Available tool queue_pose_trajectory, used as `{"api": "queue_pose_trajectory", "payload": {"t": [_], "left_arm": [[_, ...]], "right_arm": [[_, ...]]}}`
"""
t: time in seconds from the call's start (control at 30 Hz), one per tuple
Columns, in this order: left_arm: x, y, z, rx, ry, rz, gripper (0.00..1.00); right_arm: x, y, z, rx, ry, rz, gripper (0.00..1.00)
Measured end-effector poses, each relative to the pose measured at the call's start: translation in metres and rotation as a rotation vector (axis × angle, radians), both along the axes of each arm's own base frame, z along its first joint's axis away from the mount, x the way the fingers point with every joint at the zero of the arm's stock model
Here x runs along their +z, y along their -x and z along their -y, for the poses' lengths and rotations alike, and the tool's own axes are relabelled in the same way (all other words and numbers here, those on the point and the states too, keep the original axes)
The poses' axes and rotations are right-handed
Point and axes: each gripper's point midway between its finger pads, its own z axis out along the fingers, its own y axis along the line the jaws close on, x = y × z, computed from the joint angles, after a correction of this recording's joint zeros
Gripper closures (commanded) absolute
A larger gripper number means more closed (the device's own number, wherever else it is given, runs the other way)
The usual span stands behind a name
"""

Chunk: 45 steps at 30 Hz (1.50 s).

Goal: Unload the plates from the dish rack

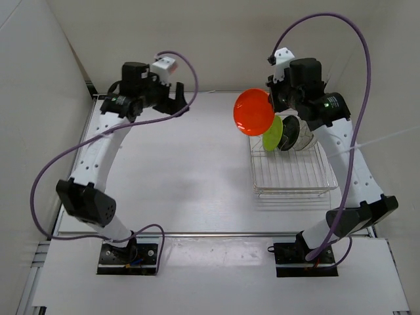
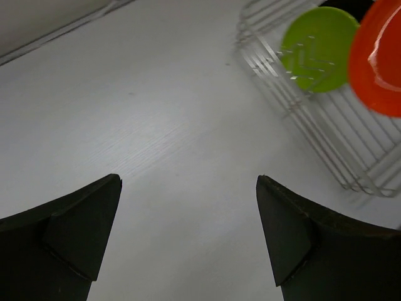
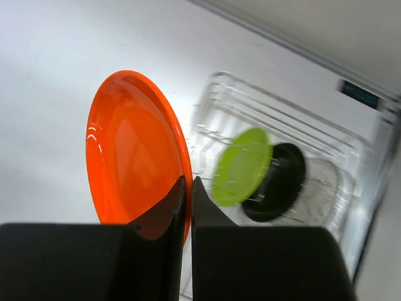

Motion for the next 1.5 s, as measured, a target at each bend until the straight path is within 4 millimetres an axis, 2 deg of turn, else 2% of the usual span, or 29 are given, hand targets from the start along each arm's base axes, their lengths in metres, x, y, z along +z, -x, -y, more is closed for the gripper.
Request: {"api": "queue_pose_trajectory", "payload": {"t": [0.1, 0.17, 0.27, 0.33, 0.43, 0.5, 0.53, 0.57, 0.63, 0.7, 0.73, 0.9, 0.93, 1.03, 1.07, 1.13, 1.17, 1.2, 1.23, 1.3, 1.4, 1.5], "left_arm": [[-0.010, 0.005, 0.056, -0.173, 0.036, -0.052, 0.00], [-0.022, 0.016, 0.088, -0.275, 0.053, -0.101, 0.00], [-0.034, 0.032, 0.123, -0.388, 0.070, -0.155, 0.00], [-0.036, 0.042, 0.138, -0.443, 0.080, -0.175, 0.02], [-0.032, 0.051, 0.149, -0.493, 0.103, -0.180, 0.10], [-0.027, 0.054, 0.153, -0.512, 0.116, -0.176, 0.24], [-0.025, 0.057, 0.155, -0.523, 0.121, -0.173, 0.34], [-0.024, 0.057, 0.156, -0.526, 0.124, -0.174, 0.40], [-0.023, 0.059, 0.157, -0.536, 0.123, -0.168, 0.44], [-0.023, 0.060, 0.159, -0.542, 0.123, -0.168, 0.44], [-0.023, 0.061, 0.160, -0.546, 0.123, -0.169, 0.39], [-0.025, 0.064, 0.164, -0.556, 0.125, -0.174, 0.39], [-0.025, 0.064, 0.164, -0.556, 0.125, -0.177, 0.42], [-0.026, 0.065, 0.166, -0.555, 0.128, -0.186, 0.83], [-0.026, 0.065, 0.166, -0.550, 0.124, -0.185, 0.89], [-0.025, 0.064, 0.166, -0.545, 0.130, -0.185, 0.89], [-0.025, 0.064, 0.166, -0.543, 0.129, -0.185, 0.89], [-0.025, 0.063, 0.166, -0.538, 0.128, -0.186, 0.89], [-0.025, 0.063, 0.166, -0.531, 0.130, -0.190, 0.89], [-0.030, 0.055, 0.164, -0.479, 0.110, -0.179, 0.89], [-0.050, 0.040, 0.154, -0.375, 0.070, -0.179, 0.89], [-0.086, 0.025, 0.128, -0.267, 0.033, -0.230, 0.89]], "right_arm": [[-0.006, 0.017, -0.024, 0.152, -0.059, -0.048, 1.00], [-0.016, 0.025, -0.036, 0.227, -0.084, -0.096, 1.00], [-0.027, 0.036, -0.046, 0.301, -0.110, -0.157, 1.00], [-0.029, 0.041, -0.049, 0.331, -0.124, -0.177, 1.00], [-0.028, 0.044, -0.051, 0.363, -0.142, -0.183, 1.00], [-0.027, 0.044, -0.051, 0.370, -0.150, -0.185, 1.00], [-0.027, 0.044, -0.051, 0.373, -0.154, -0.186, 1.00], [-0.027, 0.044, -0.051, 0.376, -0.157, -0.186, 1.00], [-0.026, 0.044, -0.049, 0.378, -0.164, -0.187, 1.00], [-0.026, 0.044, -0.050, 0.383, -0.169, -0.189, 1.00], [-0.026, 0.045, -0.050, 0.386, -0.172, -0.190, 1.00], [-0.025, 0.047, -0.052, 0.403, -0.184, -0.193, 1.00], [-0.024, 0.047, -0.053, 0.406, -0.186, -0.194, 1.00], [-0.024, 0.048, -0.053, 0.412, -0.189, -0.194, 1.00], [-0.025, 0.048, -0.053, 0.412, -0.185, -0.196, 1.00], [-0.027, 0.051, -0.051, 0.417, -0.178, -0.206, 1.00], [-0.027, 0.051, -0.051, 0.419, -0.173, -0.203, 0.97], [-0.027, 0.051, -0.050, 0.421, -0.168, -0.203, 0.82], [-0.028, 0.051, -0.050, 0.418, -0.167, -0.204, 0.34], [-0.029, 0.049, -0.049, 0.402, -0.168, -0.201, 0.01], [-0.041, 0.042, -0.041, 0.343, -0.138, -0.201, 0.01], [-0.058, 0.029, -0.022, 0.237, -0.098, -0.211, 0.01]]}}
